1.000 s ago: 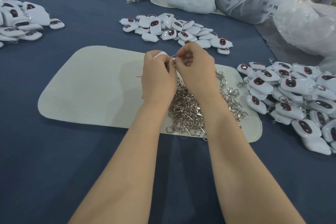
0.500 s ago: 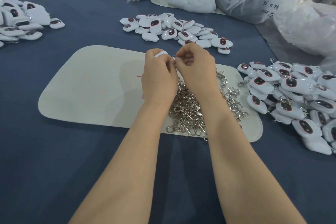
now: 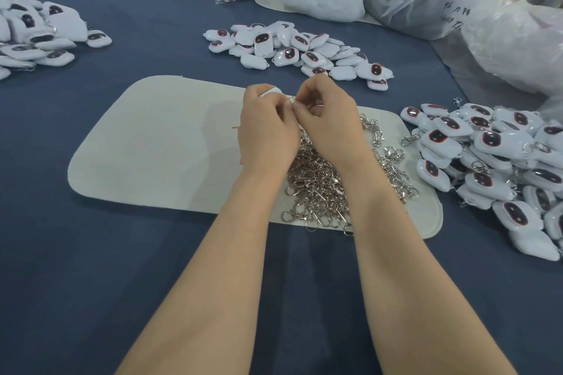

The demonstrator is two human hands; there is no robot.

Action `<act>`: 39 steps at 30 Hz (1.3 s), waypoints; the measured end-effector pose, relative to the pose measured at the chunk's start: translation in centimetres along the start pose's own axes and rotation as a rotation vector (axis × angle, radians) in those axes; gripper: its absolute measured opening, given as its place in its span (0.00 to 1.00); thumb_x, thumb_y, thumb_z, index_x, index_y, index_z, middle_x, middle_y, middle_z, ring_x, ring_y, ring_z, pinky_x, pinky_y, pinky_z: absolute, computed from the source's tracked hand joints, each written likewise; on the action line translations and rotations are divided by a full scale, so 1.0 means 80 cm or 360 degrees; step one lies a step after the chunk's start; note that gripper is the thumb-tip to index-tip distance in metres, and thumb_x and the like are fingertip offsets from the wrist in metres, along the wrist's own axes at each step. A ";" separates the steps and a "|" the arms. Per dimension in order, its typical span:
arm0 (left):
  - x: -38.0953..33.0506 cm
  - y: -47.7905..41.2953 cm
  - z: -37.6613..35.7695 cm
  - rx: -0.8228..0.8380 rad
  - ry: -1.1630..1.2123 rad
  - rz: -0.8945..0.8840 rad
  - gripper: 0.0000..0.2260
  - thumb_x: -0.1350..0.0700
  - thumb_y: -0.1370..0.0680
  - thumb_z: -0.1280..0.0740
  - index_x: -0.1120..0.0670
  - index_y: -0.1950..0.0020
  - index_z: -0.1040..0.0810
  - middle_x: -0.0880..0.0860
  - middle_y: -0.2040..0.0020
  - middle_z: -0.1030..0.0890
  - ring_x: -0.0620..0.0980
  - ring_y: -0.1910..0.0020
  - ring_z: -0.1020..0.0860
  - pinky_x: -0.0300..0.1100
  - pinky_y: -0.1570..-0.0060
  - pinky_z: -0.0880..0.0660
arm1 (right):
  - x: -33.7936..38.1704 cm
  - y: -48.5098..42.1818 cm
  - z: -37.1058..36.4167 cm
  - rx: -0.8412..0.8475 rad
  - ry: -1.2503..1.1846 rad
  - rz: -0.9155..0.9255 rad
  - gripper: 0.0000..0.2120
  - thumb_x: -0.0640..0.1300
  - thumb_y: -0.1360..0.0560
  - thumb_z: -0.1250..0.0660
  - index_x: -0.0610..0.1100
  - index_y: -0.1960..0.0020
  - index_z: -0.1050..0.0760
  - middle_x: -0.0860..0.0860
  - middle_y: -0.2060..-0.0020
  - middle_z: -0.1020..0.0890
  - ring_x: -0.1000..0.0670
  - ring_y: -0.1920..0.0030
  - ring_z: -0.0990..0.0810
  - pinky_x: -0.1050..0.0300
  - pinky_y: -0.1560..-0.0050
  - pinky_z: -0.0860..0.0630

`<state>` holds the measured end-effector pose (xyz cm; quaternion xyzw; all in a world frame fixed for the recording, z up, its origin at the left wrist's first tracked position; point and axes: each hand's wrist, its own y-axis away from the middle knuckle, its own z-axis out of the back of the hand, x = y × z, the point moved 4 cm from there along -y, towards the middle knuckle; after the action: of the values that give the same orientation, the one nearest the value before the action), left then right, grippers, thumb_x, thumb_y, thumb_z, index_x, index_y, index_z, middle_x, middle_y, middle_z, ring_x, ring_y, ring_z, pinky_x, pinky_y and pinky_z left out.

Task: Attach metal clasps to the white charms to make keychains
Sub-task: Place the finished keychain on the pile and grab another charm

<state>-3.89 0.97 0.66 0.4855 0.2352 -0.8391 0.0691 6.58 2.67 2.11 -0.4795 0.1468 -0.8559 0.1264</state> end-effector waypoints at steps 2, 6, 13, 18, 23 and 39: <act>0.000 -0.001 0.000 -0.0010 0.0021 -0.0007 0.07 0.60 0.22 0.38 0.59 0.53 0.20 0.52 0.40 0.27 0.40 0.54 0.31 0.31 0.57 0.37 | -0.002 -0.001 0.000 -0.0036 -0.0011 -0.0033 0.08 0.35 0.27 0.34 0.46 0.57 0.28 0.55 0.64 0.23 0.54 0.63 0.26 0.63 0.58 0.26; -0.001 0.000 -0.002 0.0035 -0.0017 -0.0021 0.08 0.58 0.21 0.38 0.58 0.50 0.19 0.52 0.40 0.27 0.44 0.51 0.26 0.33 0.55 0.35 | -0.004 -0.002 0.004 -0.0096 0.0032 -0.0046 0.06 0.36 0.29 0.33 0.46 0.58 0.27 0.55 0.65 0.23 0.56 0.65 0.26 0.62 0.58 0.26; -0.004 0.000 -0.003 0.0152 0.0221 0.0032 0.15 0.61 0.21 0.39 0.53 0.35 0.32 0.48 0.47 0.26 0.46 0.55 0.27 0.31 0.56 0.35 | -0.012 -0.003 0.018 -0.0258 0.0111 -0.0107 0.08 0.34 0.29 0.35 0.47 0.61 0.29 0.55 0.68 0.24 0.61 0.69 0.28 0.71 0.64 0.31; -0.004 0.001 -0.007 0.0238 0.0389 0.0107 0.11 0.59 0.22 0.37 0.52 0.42 0.34 0.44 0.50 0.29 0.42 0.55 0.26 0.27 0.62 0.33 | -0.018 -0.003 0.016 -0.0208 0.0244 -0.0125 0.06 0.36 0.28 0.35 0.46 0.59 0.28 0.57 0.68 0.26 0.60 0.69 0.30 0.71 0.65 0.33; 0.000 -0.001 -0.009 0.0237 0.0326 0.0121 0.09 0.59 0.23 0.36 0.52 0.44 0.31 0.44 0.53 0.27 0.45 0.53 0.27 0.26 0.62 0.34 | -0.017 -0.002 0.013 -0.0146 0.0282 -0.0100 0.06 0.36 0.27 0.35 0.46 0.58 0.28 0.58 0.67 0.26 0.60 0.68 0.29 0.72 0.64 0.32; 0.002 -0.003 -0.008 0.0148 0.0199 0.0097 0.10 0.60 0.23 0.36 0.53 0.42 0.29 0.44 0.54 0.28 0.45 0.56 0.28 0.30 0.61 0.38 | -0.019 -0.002 0.001 -0.0099 0.0337 -0.0097 0.06 0.35 0.27 0.36 0.45 0.57 0.28 0.58 0.68 0.27 0.59 0.69 0.30 0.60 0.61 0.29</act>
<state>-3.54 1.49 0.29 0.5466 0.1851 -0.8146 0.0573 7.41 3.31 1.02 -0.3945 0.1711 -0.9002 0.0692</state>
